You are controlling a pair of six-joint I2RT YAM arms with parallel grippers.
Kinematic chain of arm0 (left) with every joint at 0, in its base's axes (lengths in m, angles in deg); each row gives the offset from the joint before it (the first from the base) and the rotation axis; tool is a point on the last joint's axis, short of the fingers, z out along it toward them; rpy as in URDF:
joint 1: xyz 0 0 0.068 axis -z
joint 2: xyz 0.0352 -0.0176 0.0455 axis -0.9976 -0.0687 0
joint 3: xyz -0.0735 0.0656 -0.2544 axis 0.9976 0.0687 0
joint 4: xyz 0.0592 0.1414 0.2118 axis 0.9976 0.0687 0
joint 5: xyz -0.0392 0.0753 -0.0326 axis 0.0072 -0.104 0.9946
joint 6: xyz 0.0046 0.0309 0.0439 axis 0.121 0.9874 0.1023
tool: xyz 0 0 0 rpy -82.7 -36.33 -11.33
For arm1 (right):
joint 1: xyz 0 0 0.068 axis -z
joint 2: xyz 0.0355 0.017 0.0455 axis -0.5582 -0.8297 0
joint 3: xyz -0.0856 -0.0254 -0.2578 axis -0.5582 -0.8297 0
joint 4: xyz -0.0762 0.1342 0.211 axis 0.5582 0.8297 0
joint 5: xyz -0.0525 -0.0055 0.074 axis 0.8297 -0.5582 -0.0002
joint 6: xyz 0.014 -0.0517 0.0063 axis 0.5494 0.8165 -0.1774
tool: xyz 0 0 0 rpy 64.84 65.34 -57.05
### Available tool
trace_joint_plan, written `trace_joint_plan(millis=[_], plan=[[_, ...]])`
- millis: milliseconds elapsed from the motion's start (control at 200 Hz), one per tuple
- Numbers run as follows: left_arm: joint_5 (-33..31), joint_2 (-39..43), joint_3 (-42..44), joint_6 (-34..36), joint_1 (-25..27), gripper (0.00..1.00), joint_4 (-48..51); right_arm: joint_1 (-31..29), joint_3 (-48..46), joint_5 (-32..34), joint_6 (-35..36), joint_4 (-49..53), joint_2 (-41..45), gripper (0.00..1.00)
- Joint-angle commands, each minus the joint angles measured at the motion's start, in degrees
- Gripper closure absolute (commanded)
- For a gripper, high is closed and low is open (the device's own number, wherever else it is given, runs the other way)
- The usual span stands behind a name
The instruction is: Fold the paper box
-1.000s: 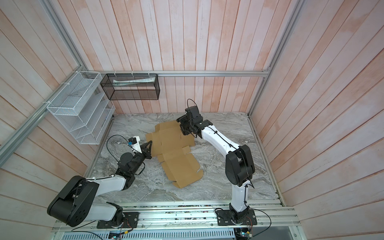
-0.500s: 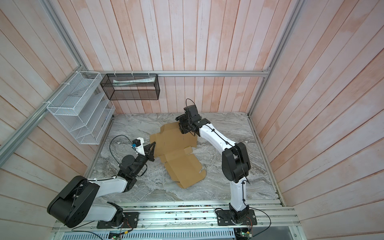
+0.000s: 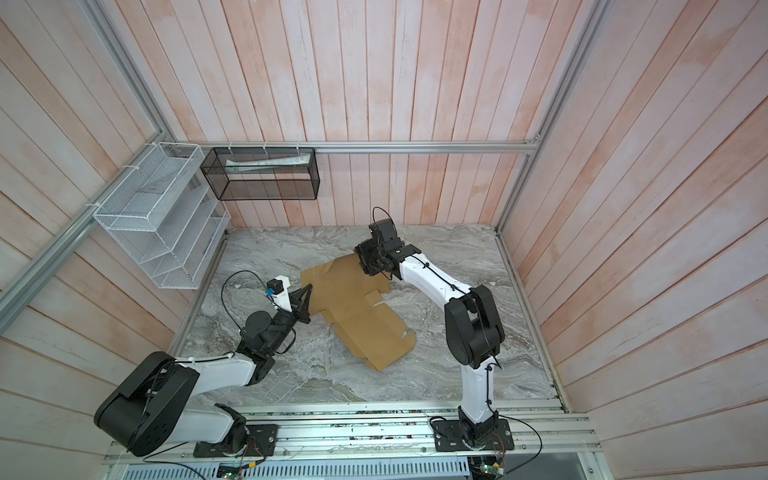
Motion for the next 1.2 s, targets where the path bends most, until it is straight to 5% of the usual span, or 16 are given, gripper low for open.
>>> trace_joint_plan(millis=[0, 675, 915, 1190], plan=[[-0.6, 1.1, 0.0, 0.9, 0.5, 1.0, -1.7, -0.8, -2.6, -0.1, -1.3, -2.2, 2.7, 0.56], [-1.2, 2.4, 0.2, 0.9, 1.1, 1.0, 0.7, -1.1, -5.3, 0.6, -1.6, -6.3, 3.9, 0.96], [-1.4, 5.9, 0.3, 1.3, 1.1, 0.97, 5.5, -1.1, -6.9, 0.4, -1.0, -9.7, 4.6, 1.0], [0.9, 12.2, 0.3, 0.9, 1.1, 0.8, 13.7, -1.1, -8.8, 0.0, -1.2, -13.7, 5.2, 1.0]])
